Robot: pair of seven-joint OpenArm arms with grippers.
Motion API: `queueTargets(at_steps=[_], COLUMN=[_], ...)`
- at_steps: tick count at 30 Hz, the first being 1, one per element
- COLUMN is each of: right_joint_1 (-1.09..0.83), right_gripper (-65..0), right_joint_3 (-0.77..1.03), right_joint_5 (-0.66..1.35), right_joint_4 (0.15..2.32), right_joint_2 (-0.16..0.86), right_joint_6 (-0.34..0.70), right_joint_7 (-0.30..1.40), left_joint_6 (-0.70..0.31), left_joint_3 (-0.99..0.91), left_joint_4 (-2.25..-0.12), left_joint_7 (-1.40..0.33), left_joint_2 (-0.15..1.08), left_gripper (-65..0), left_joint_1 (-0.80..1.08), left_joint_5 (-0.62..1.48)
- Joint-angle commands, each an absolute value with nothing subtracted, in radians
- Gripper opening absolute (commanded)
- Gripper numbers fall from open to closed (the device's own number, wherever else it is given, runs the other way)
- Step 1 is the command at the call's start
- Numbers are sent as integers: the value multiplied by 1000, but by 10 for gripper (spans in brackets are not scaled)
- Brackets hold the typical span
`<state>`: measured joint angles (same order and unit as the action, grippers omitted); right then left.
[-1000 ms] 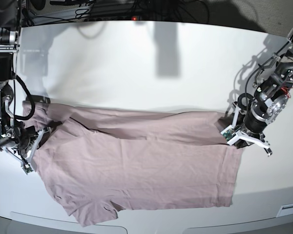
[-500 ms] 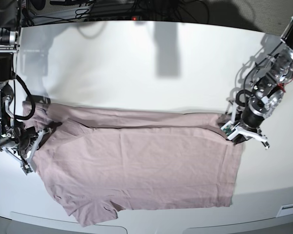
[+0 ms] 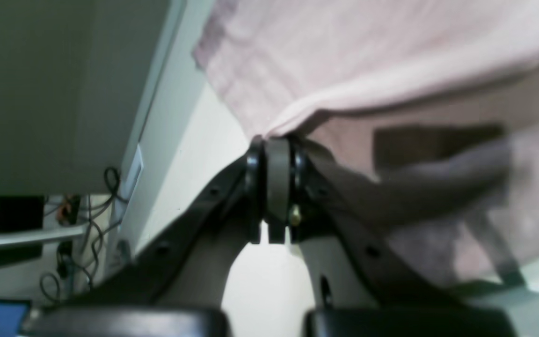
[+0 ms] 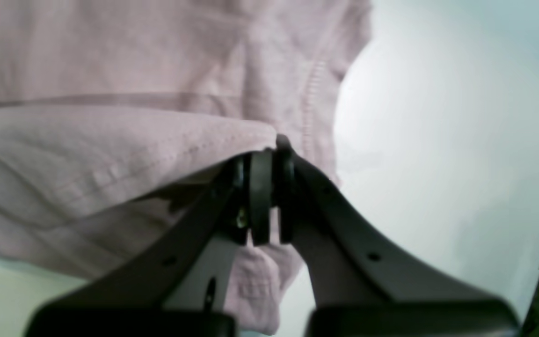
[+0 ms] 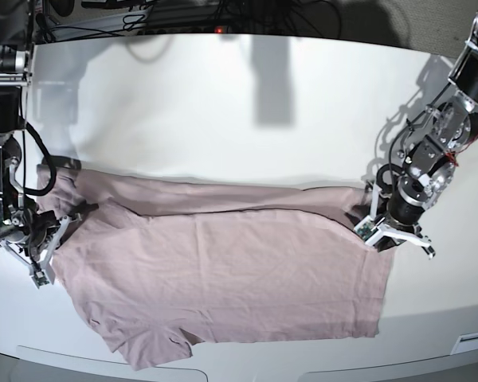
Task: Fold the T-shirt properly
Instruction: 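Drag the held edge toward the hem with both grippers, folding the shirt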
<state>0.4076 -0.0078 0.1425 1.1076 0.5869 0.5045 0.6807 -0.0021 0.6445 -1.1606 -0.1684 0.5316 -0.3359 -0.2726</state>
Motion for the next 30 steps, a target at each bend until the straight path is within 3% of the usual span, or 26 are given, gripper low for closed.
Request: queueTargets(at_steps=[1, 9, 30], right_joint_1=[437, 435, 435], right_gripper=[-650, -650, -650], right_joint_3=[-1, -1, -1], right_joint_5=[126, 109, 104], right_joint_4=[1122, 1121, 1121], right_joint_2=[609, 603, 565], right_joint_6=[487, 475, 479], right_joint_7=[657, 654, 655], left_joint_6=[20, 20, 20], left_joint_3=[636, 636, 636], left_joint_4=[-1148, -1034, -1032], left_joint_7=[-148, -86, 25], left_joint_2=[544, 543, 543], left_gripper=[-650, -650, -650], left_joint_1=[-366, -381, -389], left_joint_5=[-279, -279, -279])
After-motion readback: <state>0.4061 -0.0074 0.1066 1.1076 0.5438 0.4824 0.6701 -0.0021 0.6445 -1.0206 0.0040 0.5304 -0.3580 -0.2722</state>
